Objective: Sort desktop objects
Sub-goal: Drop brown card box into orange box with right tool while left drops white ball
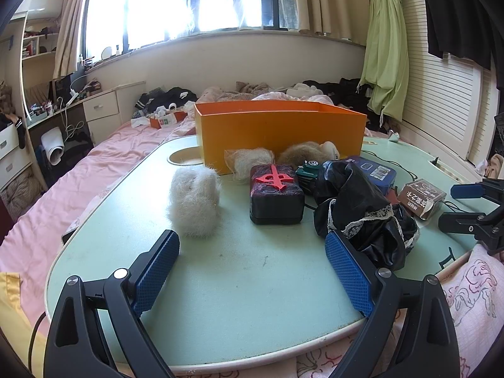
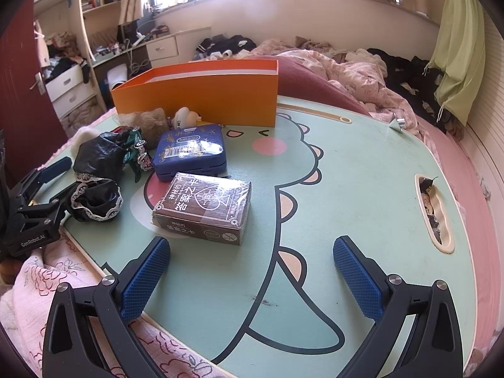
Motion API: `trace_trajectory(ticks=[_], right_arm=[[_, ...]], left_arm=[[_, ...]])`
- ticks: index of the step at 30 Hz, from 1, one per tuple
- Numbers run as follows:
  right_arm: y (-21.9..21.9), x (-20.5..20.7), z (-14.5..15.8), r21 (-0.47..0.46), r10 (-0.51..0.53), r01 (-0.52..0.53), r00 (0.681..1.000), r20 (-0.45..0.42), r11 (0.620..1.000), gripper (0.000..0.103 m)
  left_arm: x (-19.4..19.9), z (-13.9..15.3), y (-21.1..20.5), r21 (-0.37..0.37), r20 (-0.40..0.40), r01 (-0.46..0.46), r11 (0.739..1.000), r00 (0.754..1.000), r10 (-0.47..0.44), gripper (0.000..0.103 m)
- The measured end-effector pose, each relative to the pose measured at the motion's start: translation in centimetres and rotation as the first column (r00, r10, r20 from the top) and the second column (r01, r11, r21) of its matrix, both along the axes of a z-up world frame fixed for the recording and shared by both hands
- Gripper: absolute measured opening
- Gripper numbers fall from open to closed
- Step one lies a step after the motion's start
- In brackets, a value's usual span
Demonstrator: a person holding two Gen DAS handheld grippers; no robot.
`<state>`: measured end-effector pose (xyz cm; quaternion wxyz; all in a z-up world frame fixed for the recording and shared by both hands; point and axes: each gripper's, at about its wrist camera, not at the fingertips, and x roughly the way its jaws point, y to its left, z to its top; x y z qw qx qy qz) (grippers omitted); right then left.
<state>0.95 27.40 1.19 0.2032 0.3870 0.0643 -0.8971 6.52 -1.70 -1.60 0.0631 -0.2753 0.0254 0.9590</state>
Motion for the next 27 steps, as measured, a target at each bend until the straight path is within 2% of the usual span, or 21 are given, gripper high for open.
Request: trace_trajectory(ticks=[14, 17, 19, 20, 22, 24, 25, 27], right_arm=[[0.1, 0.0, 0.0, 0.001, 0.000, 0.000, 1.000, 0.000, 1.000, 0.103], [-0.1, -0.3, 0.2, 0.002, -0.003, 0.003, 1.000, 0.022, 1.000, 0.103], [-0.5, -0.8, 0.5, -0.033, 0.006, -0.005, 0.998, 0.055, 0.999, 0.103], [-0.6, -1.4, 0.9, -0.093, 0.025, -0.017, 0.996, 0.084, 0.996, 0.103], [-1.5, -2.1, 1.3, -0.135, 0.040, -0.027, 0.995, 0.096, 0.990, 0.103], [-3.1, -2.5, 1.6, -0.083, 0.029, -0.023, 0.997, 0.069, 0.996, 0.101], [-3.7, -2.7, 1.7, -0.049, 0.021, -0.018, 0.998, 0.059, 0.999, 0.095], [-4.7, -3.1, 1.2, -0.003, 0.028, -0.028, 0.997, 0.076, 1.000, 0.070]], left_arm=[[0.0, 0.0, 0.0, 0.000, 0.000, 0.001, 1.000, 1.000, -0.001, 0.094], [0.0, 0.0, -0.1, 0.001, 0.000, 0.001, 1.000, 1.000, -0.001, 0.094], [-0.1, 0.0, -0.1, 0.001, 0.000, 0.002, 1.000, 1.000, -0.002, 0.094], [0.0, 0.0, -0.1, 0.001, 0.000, 0.003, 1.000, 1.000, -0.003, 0.094], [0.0, 0.0, -0.1, 0.000, 0.000, 0.002, 1.000, 1.000, -0.002, 0.094], [0.0, -0.1, -0.1, 0.001, 0.000, 0.003, 1.000, 1.000, -0.003, 0.094], [-0.1, -0.1, -0.1, 0.002, 0.000, 0.003, 1.000, 1.000, -0.003, 0.094], [0.0, -0.1, -0.1, 0.006, -0.002, 0.006, 1.000, 1.000, -0.006, 0.094]])
